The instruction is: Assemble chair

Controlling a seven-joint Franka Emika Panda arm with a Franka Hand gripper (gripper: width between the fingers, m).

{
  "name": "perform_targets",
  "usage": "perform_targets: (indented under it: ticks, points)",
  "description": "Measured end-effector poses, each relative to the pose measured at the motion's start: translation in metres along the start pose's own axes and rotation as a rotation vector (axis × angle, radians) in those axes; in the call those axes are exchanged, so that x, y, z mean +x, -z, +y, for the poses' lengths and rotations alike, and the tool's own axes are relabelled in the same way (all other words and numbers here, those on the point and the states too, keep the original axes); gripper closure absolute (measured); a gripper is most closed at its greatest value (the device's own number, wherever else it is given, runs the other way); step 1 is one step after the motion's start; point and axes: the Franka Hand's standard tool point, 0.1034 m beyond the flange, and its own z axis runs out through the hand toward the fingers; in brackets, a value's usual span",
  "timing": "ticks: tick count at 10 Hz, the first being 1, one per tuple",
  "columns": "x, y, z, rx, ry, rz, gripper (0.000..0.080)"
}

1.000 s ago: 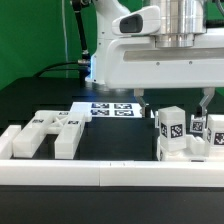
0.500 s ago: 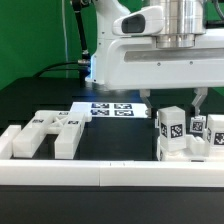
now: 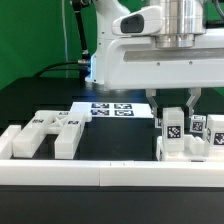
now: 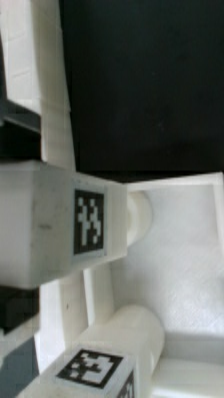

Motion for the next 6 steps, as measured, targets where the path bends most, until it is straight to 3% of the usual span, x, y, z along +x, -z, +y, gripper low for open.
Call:
perform_targets:
  ticks: [6]
  points:
    - [-0.0006, -0.0015, -0.005, 0.003, -0.692, -0.006, 0.0509]
